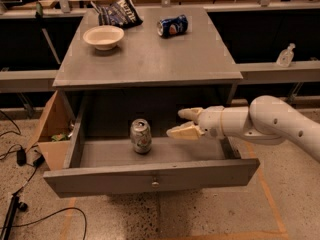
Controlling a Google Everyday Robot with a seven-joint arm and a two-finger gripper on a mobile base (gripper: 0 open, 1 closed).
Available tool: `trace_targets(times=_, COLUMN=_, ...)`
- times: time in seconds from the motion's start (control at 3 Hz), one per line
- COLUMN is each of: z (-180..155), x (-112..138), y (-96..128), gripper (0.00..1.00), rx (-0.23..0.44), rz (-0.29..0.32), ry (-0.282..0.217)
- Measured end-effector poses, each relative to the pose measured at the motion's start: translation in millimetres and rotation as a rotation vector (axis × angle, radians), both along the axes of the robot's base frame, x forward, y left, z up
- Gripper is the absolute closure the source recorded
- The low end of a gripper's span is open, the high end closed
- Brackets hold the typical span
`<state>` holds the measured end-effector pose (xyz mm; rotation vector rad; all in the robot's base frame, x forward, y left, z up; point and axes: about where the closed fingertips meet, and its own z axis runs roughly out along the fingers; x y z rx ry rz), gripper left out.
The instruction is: Place 7up can into top drawer
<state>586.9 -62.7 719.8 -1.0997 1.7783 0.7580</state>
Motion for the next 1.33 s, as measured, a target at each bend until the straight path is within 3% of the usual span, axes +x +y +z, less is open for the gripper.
trace_targets(times=0.33, z=53.4, x=2.4, y=-14.6, gripper=0.65, rx=0.035, rz=0.010, ry=-0.021)
trace_targets(times=0.67, z=108.8, x=20.0, y=-26.3, gripper=0.88, rx=0.073, rz=0.042, ry=-0.080)
trace_targets(times=1.0, z=152.4, x=42.3, y=-46.0, gripper=1.00, rx=0.179, rz=0.001, ry=-0.153)
trace_targets(times=1.33, z=158.4, x=44.6, y=-45.3, gripper=0.83, rx=0.189, rz=-0.001, ry=-0.161)
